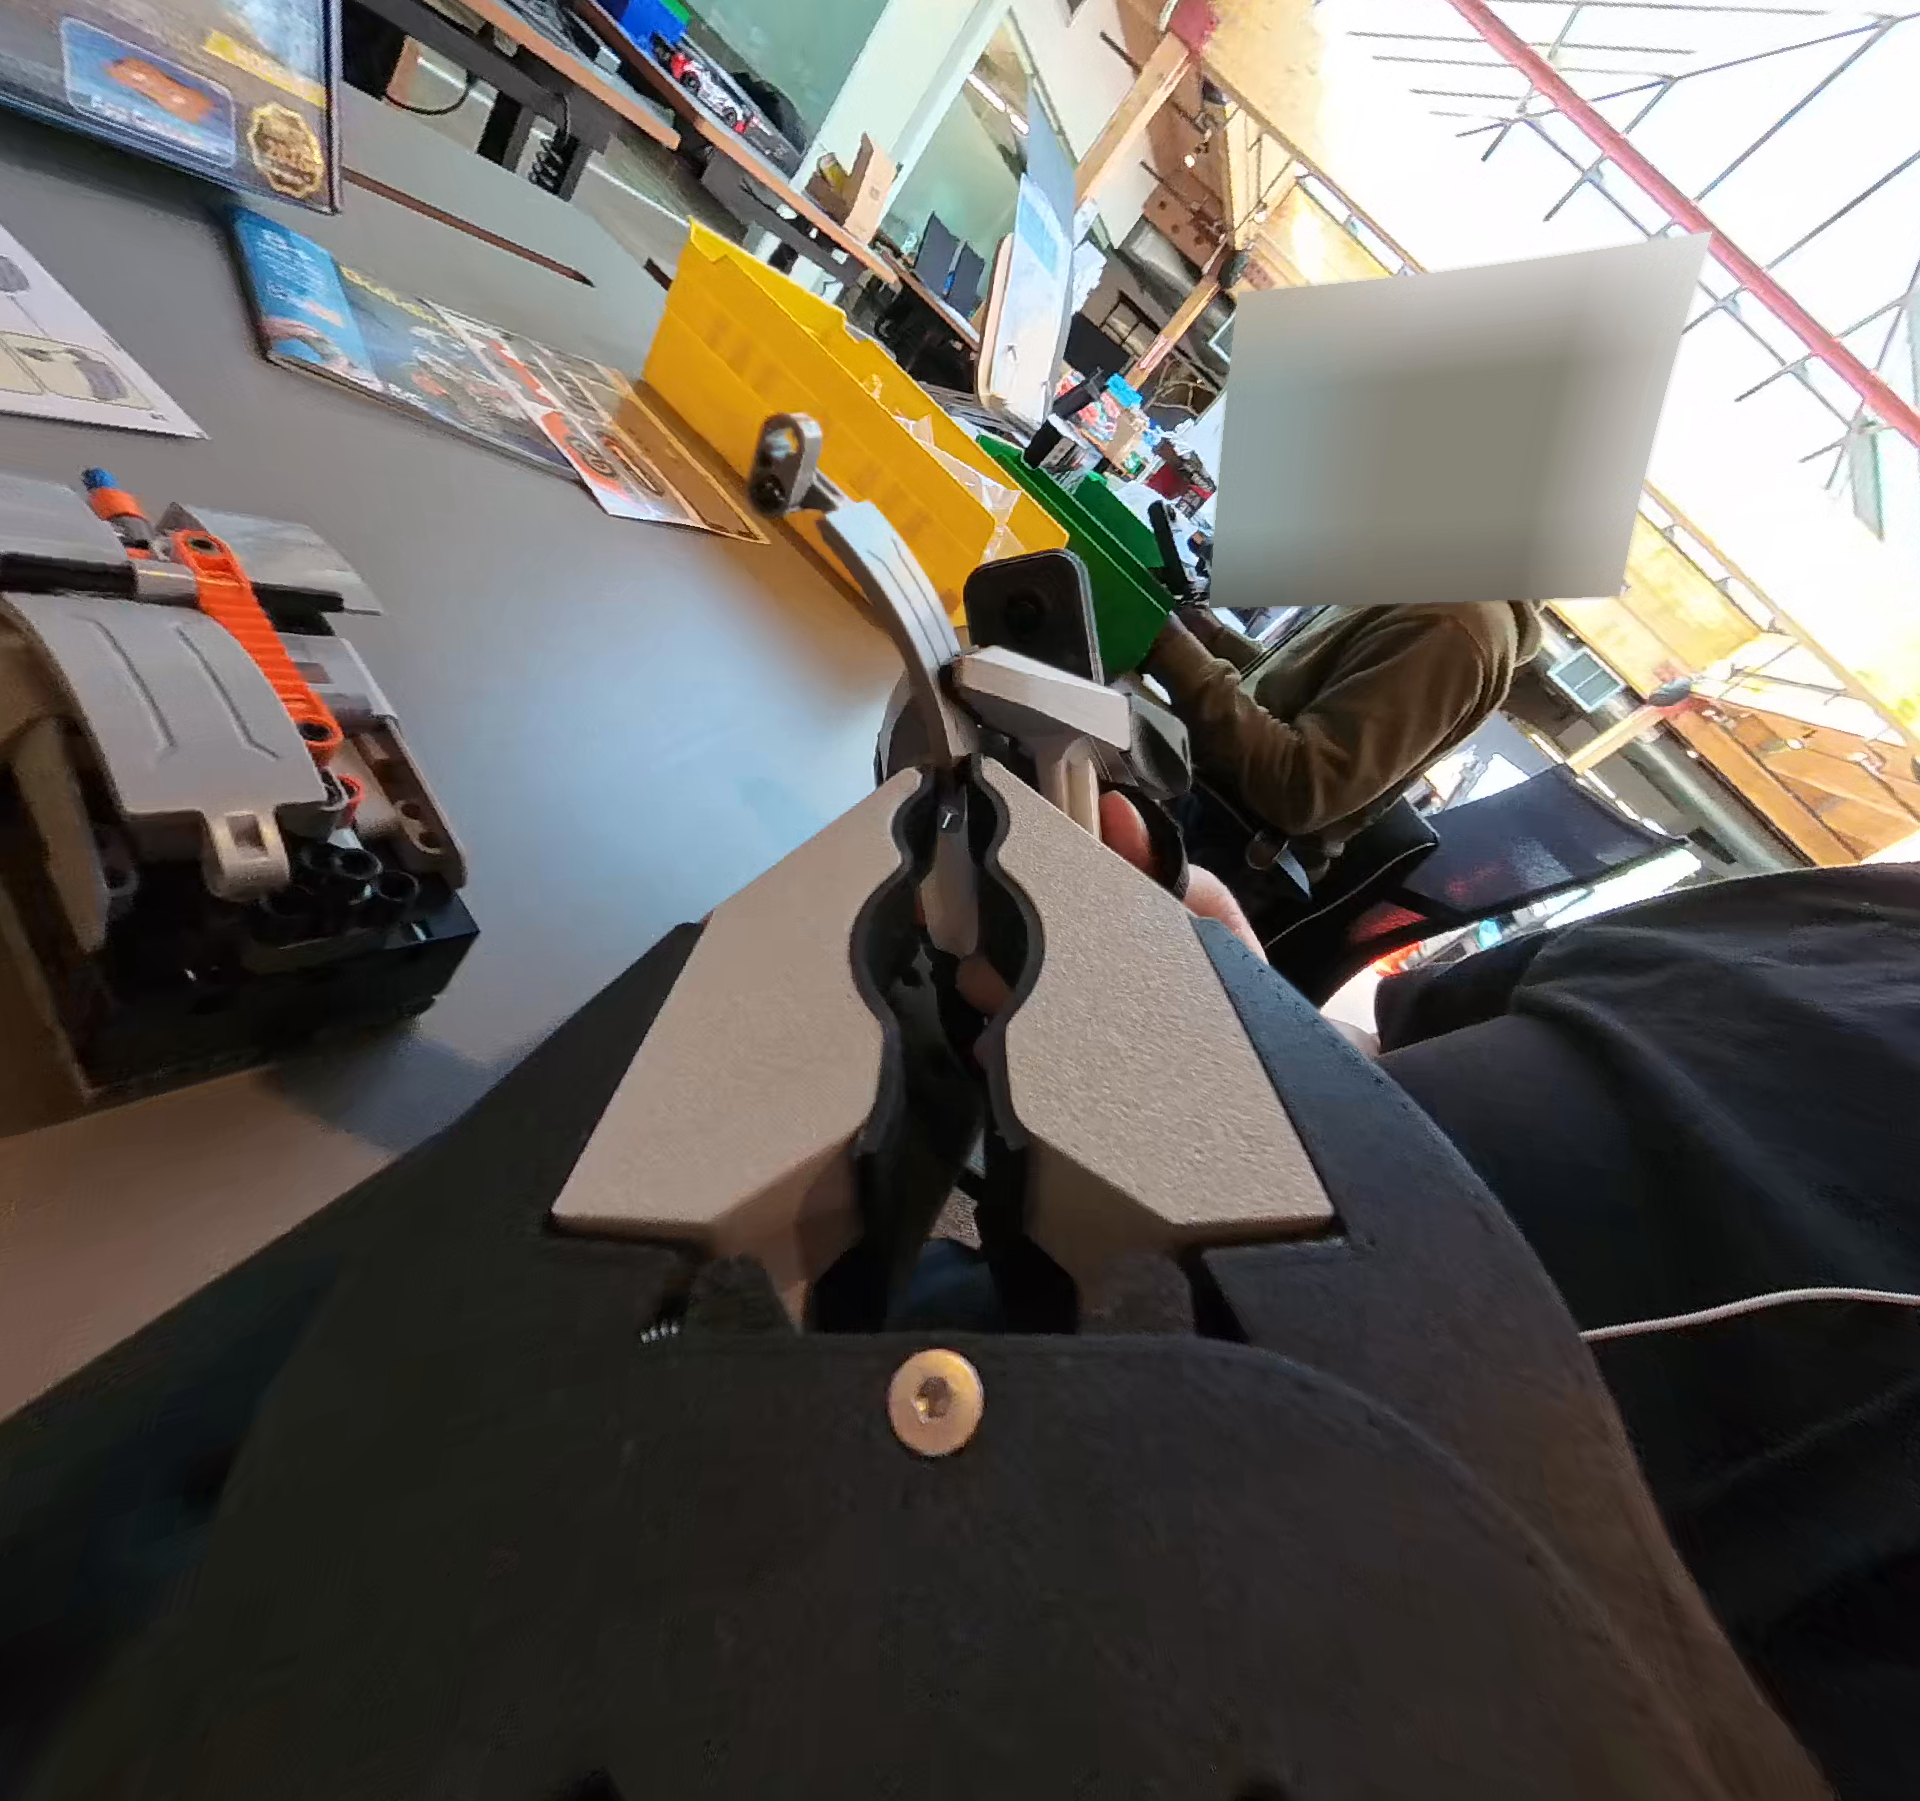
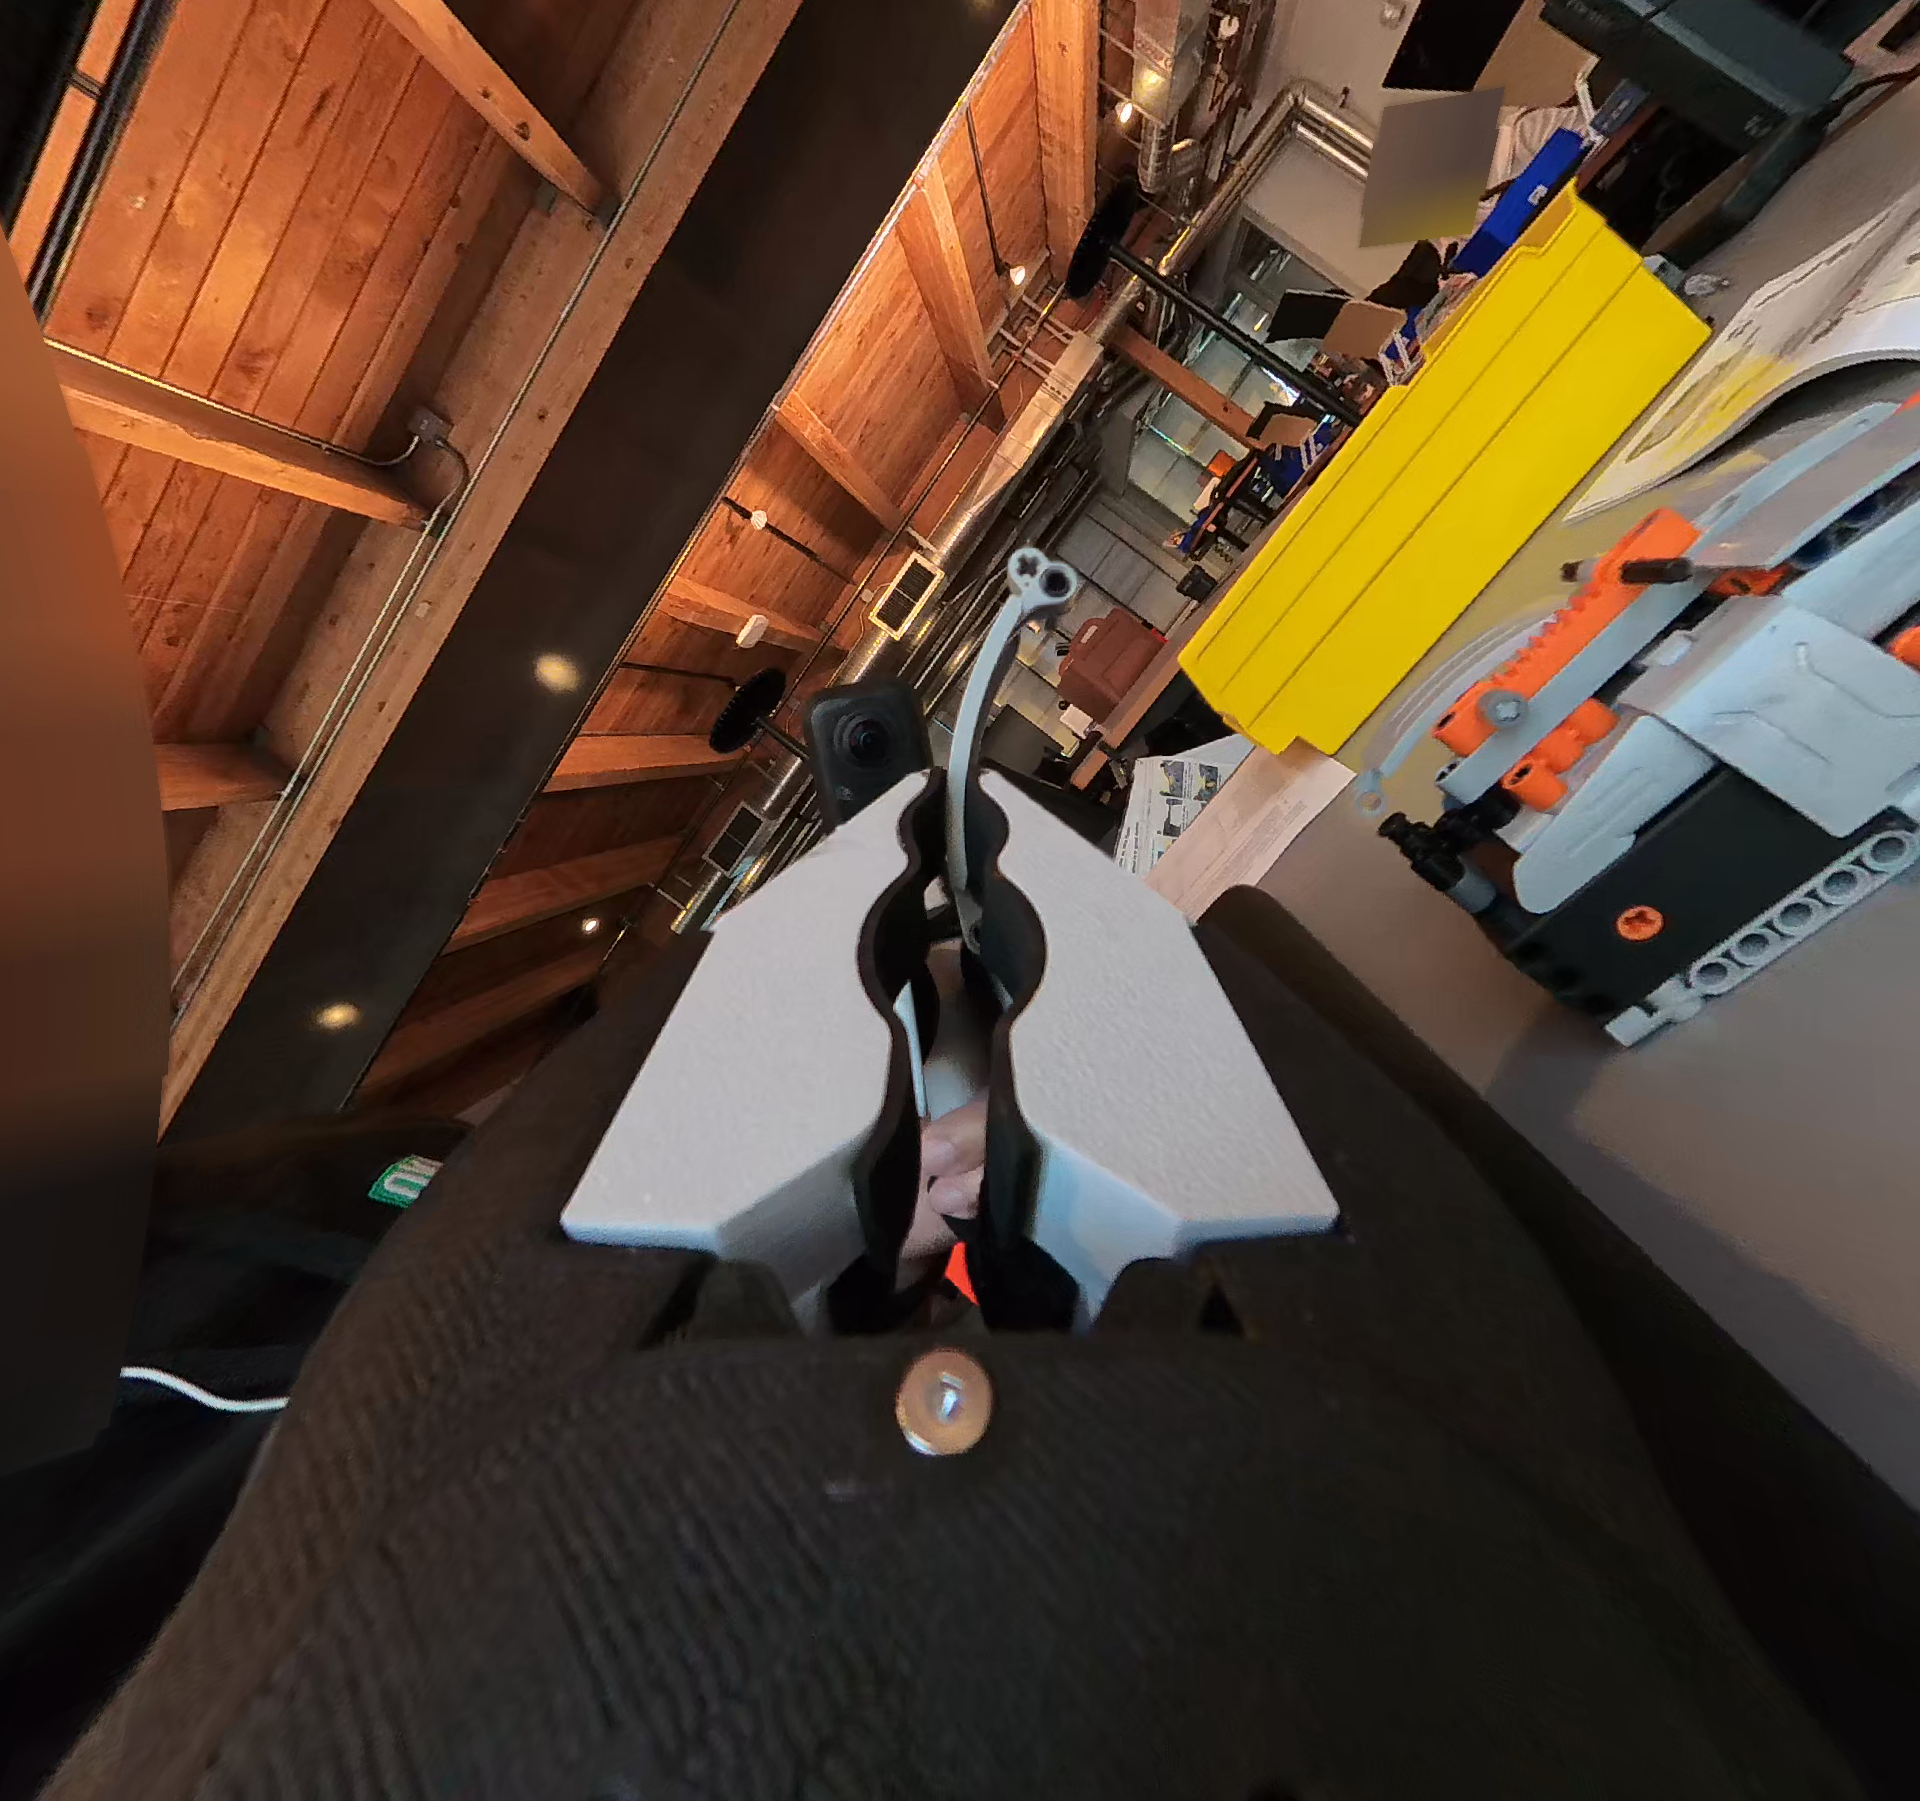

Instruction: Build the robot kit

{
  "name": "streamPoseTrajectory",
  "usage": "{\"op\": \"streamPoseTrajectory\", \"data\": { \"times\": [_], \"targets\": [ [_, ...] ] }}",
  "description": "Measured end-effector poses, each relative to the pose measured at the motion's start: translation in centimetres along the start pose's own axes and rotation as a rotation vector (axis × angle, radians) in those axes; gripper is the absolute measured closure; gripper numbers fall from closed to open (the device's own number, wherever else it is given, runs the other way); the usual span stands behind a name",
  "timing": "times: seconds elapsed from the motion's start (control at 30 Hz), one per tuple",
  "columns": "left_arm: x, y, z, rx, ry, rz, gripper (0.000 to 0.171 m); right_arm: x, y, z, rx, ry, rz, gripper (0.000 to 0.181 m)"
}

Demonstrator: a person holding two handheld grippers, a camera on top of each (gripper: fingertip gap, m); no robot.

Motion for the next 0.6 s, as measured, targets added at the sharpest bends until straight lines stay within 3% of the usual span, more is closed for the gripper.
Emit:
{"op": "streamPoseTrajectory", "data": {
  "times": [0.2,0.33,0.6],
  "targets": [
    [-0.7,1.2,-0.6,0.067,0.021,-0.052,0.171,0.9,0.2,-0.4,0.043,0.07,0.026,0.176],
    [-0.8,1.9,-0.5,0.143,0.002,-0.032,0.171,0.5,0.8,1.1,0.048,0.15,-0.006,0.168],
    [-1.1,2.0,-1.1,0.254,-0.037,-0.022,0.171,2.0,1.0,2.9,0.213,0.544,-0.035,0.153]
  ]
}}
Point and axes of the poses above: each gripper's, where its closed fingertips meet, y back along the fingers, z out of its top, x = y × z across the jaws, the point moved 6 cm from there along y, back along the fingers, and after that the axes turned 14 degrees about y, right-handed, at the moved point
